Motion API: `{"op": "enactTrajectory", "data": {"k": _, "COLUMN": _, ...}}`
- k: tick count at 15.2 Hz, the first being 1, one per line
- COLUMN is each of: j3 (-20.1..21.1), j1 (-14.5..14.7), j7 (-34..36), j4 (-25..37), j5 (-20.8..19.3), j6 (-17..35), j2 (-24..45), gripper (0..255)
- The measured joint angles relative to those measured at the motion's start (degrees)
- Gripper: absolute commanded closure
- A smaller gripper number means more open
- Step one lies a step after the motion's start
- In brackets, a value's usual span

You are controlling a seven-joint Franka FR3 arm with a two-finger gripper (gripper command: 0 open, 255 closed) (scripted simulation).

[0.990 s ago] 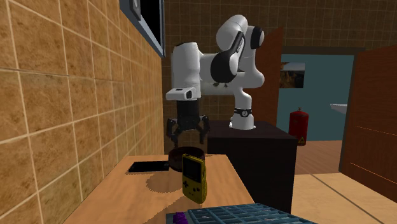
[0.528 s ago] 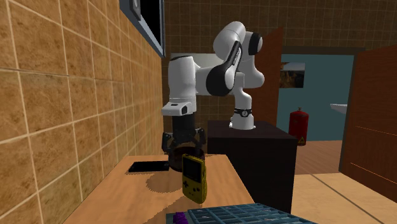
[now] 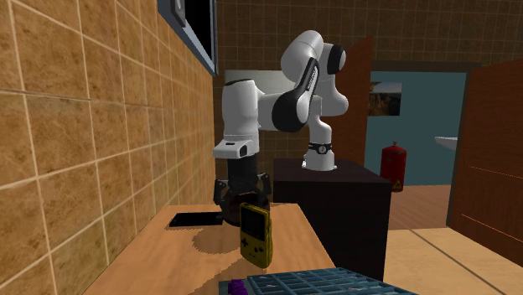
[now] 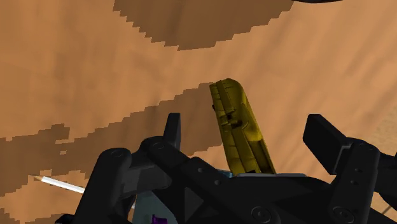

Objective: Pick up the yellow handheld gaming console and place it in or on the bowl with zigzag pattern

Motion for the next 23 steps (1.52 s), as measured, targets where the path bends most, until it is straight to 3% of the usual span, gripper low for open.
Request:
{"op": "enactTrajectory", "data": {"k": 1, "j3": 0.00, "j1": 0.00, "j7": 0.00, "j4": 0.00, "j5": 0.00, "j6": 0.00, "j2": 0.00, "gripper": 255}}
{"op": "enactTrajectory", "data": {"k": 11, "j3": 0.00, "j1": 0.00, "j7": 0.00, "j4": -0.01, "j5": 0.00, "j6": 0.00, "j2": 0.01, "gripper": 255}}
{"op": "enactTrajectory", "data": {"k": 23, "j3": -1.61, "j1": 1.08, "j7": 1.02, "j4": -0.80, "j5": -1.80, "j6": -4.94, "j2": -5.80, "gripper": 255}}
